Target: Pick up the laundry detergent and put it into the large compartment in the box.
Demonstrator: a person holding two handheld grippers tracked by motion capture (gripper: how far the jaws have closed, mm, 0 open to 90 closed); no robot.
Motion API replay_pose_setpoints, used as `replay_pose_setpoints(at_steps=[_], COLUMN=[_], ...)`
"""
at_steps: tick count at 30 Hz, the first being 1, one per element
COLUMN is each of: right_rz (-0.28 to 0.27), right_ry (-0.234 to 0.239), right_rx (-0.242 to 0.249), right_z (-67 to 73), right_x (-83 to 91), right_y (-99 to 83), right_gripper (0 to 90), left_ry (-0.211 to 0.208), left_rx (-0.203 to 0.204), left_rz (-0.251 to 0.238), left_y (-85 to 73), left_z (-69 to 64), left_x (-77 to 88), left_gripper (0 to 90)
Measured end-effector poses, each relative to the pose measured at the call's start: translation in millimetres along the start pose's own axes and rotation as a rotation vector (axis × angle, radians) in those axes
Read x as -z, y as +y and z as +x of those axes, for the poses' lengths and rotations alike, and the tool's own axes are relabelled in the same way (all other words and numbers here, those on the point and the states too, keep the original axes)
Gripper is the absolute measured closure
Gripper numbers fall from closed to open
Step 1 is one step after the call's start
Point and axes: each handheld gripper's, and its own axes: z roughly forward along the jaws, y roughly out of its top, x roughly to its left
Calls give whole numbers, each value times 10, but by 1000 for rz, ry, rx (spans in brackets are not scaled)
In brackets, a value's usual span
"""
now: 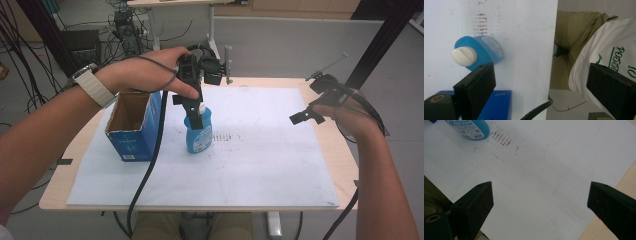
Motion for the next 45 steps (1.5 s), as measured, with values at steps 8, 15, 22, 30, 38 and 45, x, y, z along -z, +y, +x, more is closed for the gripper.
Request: replay_pose_setpoints(at_steps=[8,15,22,30,38,45], right_rz=[6,5,-14,-29,-14,-13], right_ry=[3,1,5,3,23,19], right_rx=[-3,-3,-6,-9,-30,-36], right_z=[5,2,-3,-6,-28,-32], right_x=[-39,-49,-43,-40,-46,-63], right_y=[34,28,-10,-63,-50,-60], right_gripper=[76,76,83,84,98,98], left_ry=[5,12,13,20,38,61], left_rx=[5,3,-2,1,24,108], left_rz=[-23,-7,-2,-2,-6,-18], left_y=[-85,-55,-29,-17,-21,-39], left_z=[10,-3,-8,-16,-22,32], left_x=[19,23,20,25,60,88], left_gripper=[73,71,74,74,77,85])
